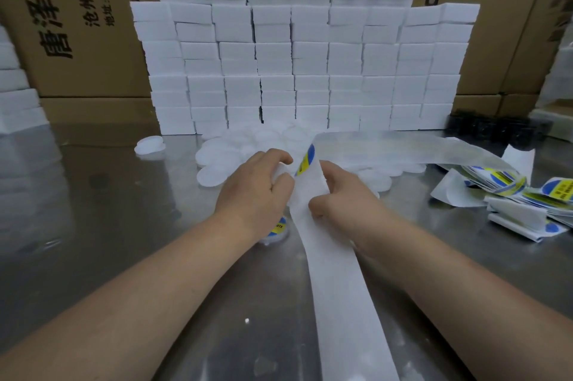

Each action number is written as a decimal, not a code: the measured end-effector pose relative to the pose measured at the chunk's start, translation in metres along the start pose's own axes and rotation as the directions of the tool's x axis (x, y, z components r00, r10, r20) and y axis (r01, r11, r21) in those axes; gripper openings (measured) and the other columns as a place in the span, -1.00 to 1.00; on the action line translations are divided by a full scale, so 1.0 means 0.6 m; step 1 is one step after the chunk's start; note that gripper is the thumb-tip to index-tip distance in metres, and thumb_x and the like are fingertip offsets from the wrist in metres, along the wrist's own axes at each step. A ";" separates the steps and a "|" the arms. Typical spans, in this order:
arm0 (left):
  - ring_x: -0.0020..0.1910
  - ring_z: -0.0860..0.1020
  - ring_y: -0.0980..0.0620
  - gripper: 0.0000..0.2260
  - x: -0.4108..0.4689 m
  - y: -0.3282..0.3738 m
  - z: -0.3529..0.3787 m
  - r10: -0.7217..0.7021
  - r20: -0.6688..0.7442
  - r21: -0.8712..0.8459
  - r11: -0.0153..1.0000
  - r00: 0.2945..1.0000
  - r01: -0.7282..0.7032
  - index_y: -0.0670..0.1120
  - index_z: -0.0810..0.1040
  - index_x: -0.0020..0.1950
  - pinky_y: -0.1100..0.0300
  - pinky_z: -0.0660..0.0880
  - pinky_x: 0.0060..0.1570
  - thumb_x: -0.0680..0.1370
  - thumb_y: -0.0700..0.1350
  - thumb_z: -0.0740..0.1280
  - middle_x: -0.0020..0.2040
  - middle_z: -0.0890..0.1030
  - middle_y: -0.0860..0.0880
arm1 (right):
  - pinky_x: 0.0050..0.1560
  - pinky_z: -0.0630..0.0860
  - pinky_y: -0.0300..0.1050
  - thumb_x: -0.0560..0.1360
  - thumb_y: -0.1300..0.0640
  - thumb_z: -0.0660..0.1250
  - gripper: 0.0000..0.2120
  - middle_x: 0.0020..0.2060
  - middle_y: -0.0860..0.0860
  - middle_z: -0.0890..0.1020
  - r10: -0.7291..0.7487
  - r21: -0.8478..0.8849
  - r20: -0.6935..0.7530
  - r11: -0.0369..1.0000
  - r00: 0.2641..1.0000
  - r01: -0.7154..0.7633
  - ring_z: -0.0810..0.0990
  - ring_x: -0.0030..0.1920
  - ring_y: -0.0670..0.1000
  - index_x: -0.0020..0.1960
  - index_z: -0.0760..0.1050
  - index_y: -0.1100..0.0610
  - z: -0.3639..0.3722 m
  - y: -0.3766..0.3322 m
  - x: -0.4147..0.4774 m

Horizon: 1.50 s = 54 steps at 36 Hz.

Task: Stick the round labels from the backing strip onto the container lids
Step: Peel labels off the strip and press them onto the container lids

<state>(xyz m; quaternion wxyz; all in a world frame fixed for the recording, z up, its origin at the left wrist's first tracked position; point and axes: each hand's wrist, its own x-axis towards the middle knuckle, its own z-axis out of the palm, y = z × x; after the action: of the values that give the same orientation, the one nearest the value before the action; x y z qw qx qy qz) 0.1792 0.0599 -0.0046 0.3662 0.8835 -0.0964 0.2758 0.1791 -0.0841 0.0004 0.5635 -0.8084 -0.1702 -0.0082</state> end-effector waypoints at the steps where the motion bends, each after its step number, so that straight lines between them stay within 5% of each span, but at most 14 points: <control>1: 0.07 0.43 0.04 -0.62 0.001 0.000 0.002 -0.002 -0.008 0.021 1.000 1.000 0.002 0.05 0.50 0.16 0.19 0.31 -0.02 0.45 0.11 0.08 0.05 0.48 0.07 | -0.40 0.49 -0.30 0.33 0.35 0.19 -0.54 -0.23 -0.17 0.63 -0.010 0.009 0.016 1.000 1.000 0.010 0.60 -0.28 -0.17 -0.03 0.45 -0.20 0.001 0.000 -0.001; 4: 0.05 0.44 0.07 -0.68 0.003 0.000 0.006 0.010 -0.039 0.065 0.998 0.999 -0.007 0.11 0.53 0.18 0.23 0.29 -0.07 0.48 0.14 0.19 -0.03 0.43 0.11 | -0.31 0.55 -0.23 0.34 0.36 0.19 -0.50 -0.22 -0.08 0.66 -0.038 0.042 0.035 0.998 0.999 0.036 0.62 -0.27 -0.13 -0.04 0.45 -0.25 0.002 0.000 -0.003; 7: 0.08 0.47 0.03 -0.72 0.003 -0.003 0.007 0.043 -0.066 0.082 0.996 0.997 -0.037 0.07 0.57 0.17 0.20 0.35 0.01 0.48 0.05 0.28 0.02 0.48 0.04 | -0.10 0.53 -0.07 0.38 0.33 0.24 -0.54 -0.15 0.07 0.59 -0.046 0.080 0.035 0.996 0.998 0.043 0.57 -0.18 0.01 0.19 0.49 -0.05 0.005 -0.002 -0.003; 9: 0.10 0.47 0.02 -0.72 0.002 -0.004 0.007 0.066 -0.068 0.095 0.994 0.995 -0.059 0.05 0.57 0.16 0.20 0.36 0.03 0.47 0.02 0.31 0.04 0.50 0.03 | -0.13 0.45 -0.23 0.42 0.22 0.30 -0.62 -0.15 0.01 0.53 -0.047 0.080 -0.001 0.996 0.999 0.047 0.50 -0.17 -0.07 0.23 0.49 0.06 0.005 -0.001 -0.003; 14: 0.10 0.46 0.01 -0.75 0.001 -0.001 0.006 0.121 -0.054 0.104 0.988 0.991 -0.115 0.03 0.59 0.15 0.24 0.32 0.01 0.48 -0.03 0.33 0.00 0.45 0.07 | -0.04 0.56 -0.07 0.48 0.18 0.32 -0.88 -0.06 0.20 0.62 -0.095 0.130 -0.068 0.986 0.993 0.103 0.61 -0.09 0.10 -0.03 0.60 0.05 0.007 -0.006 -0.008; 20: 0.07 0.44 0.03 -0.76 -0.002 0.001 0.004 0.159 -0.031 0.079 0.985 0.987 -0.156 -0.01 0.61 0.12 0.36 0.24 -0.04 0.47 -0.07 0.35 -0.06 0.41 0.11 | -0.16 0.52 -0.11 0.49 0.25 0.29 -0.84 -0.19 0.21 0.60 -0.110 0.117 -0.129 0.985 0.986 0.125 0.55 -0.22 0.00 -0.18 0.58 0.06 0.009 0.001 0.000; 23: 0.06 0.43 0.05 -0.77 -0.002 0.003 0.006 0.159 -0.046 0.087 0.984 0.986 -0.155 -0.01 0.61 0.12 0.40 0.21 -0.07 0.47 -0.08 0.35 -0.07 0.40 0.11 | -0.08 0.54 0.03 0.48 0.32 0.24 -0.80 -0.15 0.27 0.59 -0.131 0.057 -0.161 0.988 0.978 0.142 0.52 -0.20 0.04 -0.17 0.58 0.10 0.007 0.006 0.004; 28: 0.06 0.43 0.07 -0.79 -0.001 0.000 0.009 0.122 -0.051 0.085 0.989 0.991 -0.117 -0.01 0.61 0.08 0.39 0.21 -0.07 0.45 -0.05 0.38 -0.07 0.39 0.12 | -0.25 0.41 -0.25 0.50 0.30 0.21 -0.75 -0.40 -0.16 0.54 -0.168 -0.020 -0.174 0.986 0.970 0.167 0.47 -0.32 -0.16 -0.17 0.56 0.01 0.006 0.014 0.011; 35: 0.03 0.38 0.18 -0.77 0.002 -0.011 0.010 0.085 -0.043 0.079 0.994 0.995 -0.081 0.04 0.58 0.07 0.38 0.22 -0.05 0.46 0.07 0.31 -0.03 0.40 0.15 | -0.19 0.43 -0.19 0.50 0.32 0.18 -0.77 -0.27 -0.02 0.59 -0.120 -0.007 -0.189 0.993 0.975 0.121 0.51 -0.23 -0.04 -0.08 0.58 0.10 0.004 0.011 0.010; 44: -0.11 0.35 0.12 -0.91 0.012 -0.024 0.005 -0.087 -0.173 0.048 0.994 0.981 0.096 0.10 0.49 -0.09 0.31 0.15 -0.23 0.53 0.03 0.19 -0.06 0.42 0.08 | -0.35 0.34 -0.22 0.41 0.33 0.14 -0.72 -0.42 -0.12 0.49 -0.112 -0.151 -0.184 0.985 0.977 0.084 0.44 -0.36 -0.09 -0.31 0.48 0.03 0.001 0.012 0.011; 48: -0.14 0.34 0.07 -0.91 0.014 -0.023 0.002 -0.196 -0.207 0.030 0.978 0.958 0.207 0.13 0.41 -0.12 0.21 0.20 -0.19 0.55 0.06 0.15 -0.07 0.40 0.07 | -0.36 0.32 -0.26 0.43 0.31 0.15 -0.76 -0.29 -0.19 0.49 -0.138 -0.178 -0.227 0.979 0.964 0.098 0.45 -0.34 -0.16 -0.10 0.45 -0.01 0.001 0.010 0.011; 54: -0.12 0.34 0.02 -0.84 0.017 -0.025 -0.004 -0.279 -0.243 0.013 0.957 0.929 0.291 0.06 0.46 -0.07 0.18 0.22 -0.15 0.57 0.05 0.11 -0.07 0.39 0.04 | -0.27 0.37 -0.33 0.40 0.37 0.13 -0.40 0.07 -0.25 0.44 -0.238 -0.176 -0.302 0.965 0.923 0.192 0.44 -0.34 -0.19 0.32 0.29 -0.14 -0.001 0.013 0.003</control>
<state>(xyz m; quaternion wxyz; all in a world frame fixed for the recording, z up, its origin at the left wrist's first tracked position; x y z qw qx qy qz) 0.1924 0.0725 -0.0064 0.3895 0.8572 0.0843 0.3262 0.1833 -0.0868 -0.0061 0.5196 -0.8111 -0.1632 -0.2134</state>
